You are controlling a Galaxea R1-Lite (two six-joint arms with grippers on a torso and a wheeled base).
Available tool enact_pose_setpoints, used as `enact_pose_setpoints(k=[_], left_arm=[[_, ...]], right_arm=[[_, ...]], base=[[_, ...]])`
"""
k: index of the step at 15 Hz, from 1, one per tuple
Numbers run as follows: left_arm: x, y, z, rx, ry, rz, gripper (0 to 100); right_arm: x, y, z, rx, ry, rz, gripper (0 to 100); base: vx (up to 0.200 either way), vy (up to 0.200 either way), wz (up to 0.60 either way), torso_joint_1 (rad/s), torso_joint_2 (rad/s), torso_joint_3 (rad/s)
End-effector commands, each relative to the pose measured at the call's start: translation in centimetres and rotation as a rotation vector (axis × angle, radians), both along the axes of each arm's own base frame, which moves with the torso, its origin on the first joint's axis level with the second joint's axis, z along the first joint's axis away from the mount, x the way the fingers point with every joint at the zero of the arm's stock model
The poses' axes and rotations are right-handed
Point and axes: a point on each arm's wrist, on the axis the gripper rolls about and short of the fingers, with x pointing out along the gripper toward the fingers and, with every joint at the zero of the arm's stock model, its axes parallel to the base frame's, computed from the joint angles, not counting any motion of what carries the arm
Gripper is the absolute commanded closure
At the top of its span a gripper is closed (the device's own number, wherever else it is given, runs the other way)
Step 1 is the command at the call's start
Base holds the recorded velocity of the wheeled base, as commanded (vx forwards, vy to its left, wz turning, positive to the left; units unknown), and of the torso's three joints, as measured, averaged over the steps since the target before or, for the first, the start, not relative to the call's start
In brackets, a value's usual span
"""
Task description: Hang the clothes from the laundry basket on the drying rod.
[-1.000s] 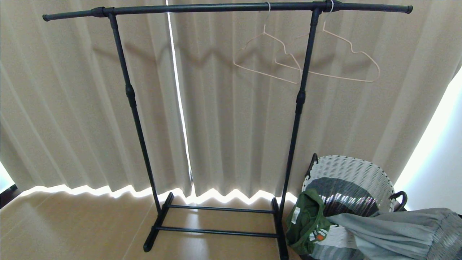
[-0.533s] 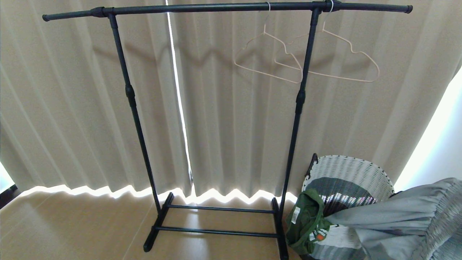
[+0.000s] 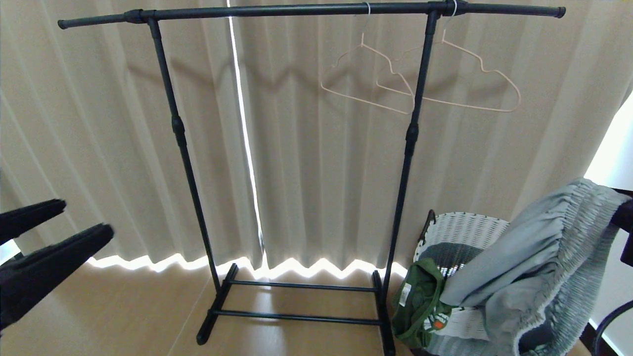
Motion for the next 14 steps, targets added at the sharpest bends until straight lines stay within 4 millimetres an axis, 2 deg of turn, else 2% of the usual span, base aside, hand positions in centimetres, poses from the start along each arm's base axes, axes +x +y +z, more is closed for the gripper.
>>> enact_pose_setpoints(k=[1,2,3,4,5,6,7,8,13,14], left_arm=[[7.7,-5.9,-0.7,0.048,0.132,-0.068,0],[8.1,-8.5,-2.4,0.075,0.182,-0.127,0],[7.8,-9.8,-3.2,0.082,0.207,-0.169,0],[7.1,-13.0,-4.8,0.076,0.257,-0.24,0],[6.9,-14.5,-5.4,0.076,0.274,-0.254,0],[6.8,-17.3,-6.6,0.092,0.292,-0.247,0],[6.9,-18.6,-7.5,0.112,0.302,-0.236,0],[6.8,-20.9,-8.8,0.136,0.31,-0.238,0],[5.7,-29.4,-11.3,0.042,0.378,-0.331,0],[5.9,-30.2,-11.6,0.037,0.38,-0.325,0]], right_arm=[[1.6,0.8,0.5,0.031,0.025,0.028,100],[2.1,0.9,0.9,0.071,0.029,0.024,100],[2.1,1.0,1.1,0.089,0.028,0.026,100],[2.0,1.6,1.7,0.118,0.016,0.057,100],[1.9,1.8,2.0,0.122,0.009,0.072,100],[2.0,2.0,2.3,0.125,0.002,0.085,100],[2.3,2.1,2.2,0.126,0.007,0.084,100],[2.6,2.1,2.2,0.131,0.003,0.084,100],[3.5,2.7,2.4,0.197,-0.018,0.095,100],[3.4,2.8,2.5,0.199,-0.02,0.101,100]], base=[[0.0,0.0,0.0,0.0,0.0,0.0],[0.0,0.0,0.0,0.0,0.0,0.0],[0.0,0.0,0.0,0.0,0.0,0.0],[0.0,0.0,0.0,0.0,0.0,0.0],[0.0,0.0,0.0,0.0,0.0,0.0],[0.0,0.0,0.0,0.0,0.0,0.0],[0.0,0.0,0.0,0.0,0.0,0.0],[0.0,0.0,0.0,0.0,0.0,0.0],[0.0,0.0,0.0,0.0,0.0,0.0],[0.0,0.0,0.0,0.0,0.0,0.0]])
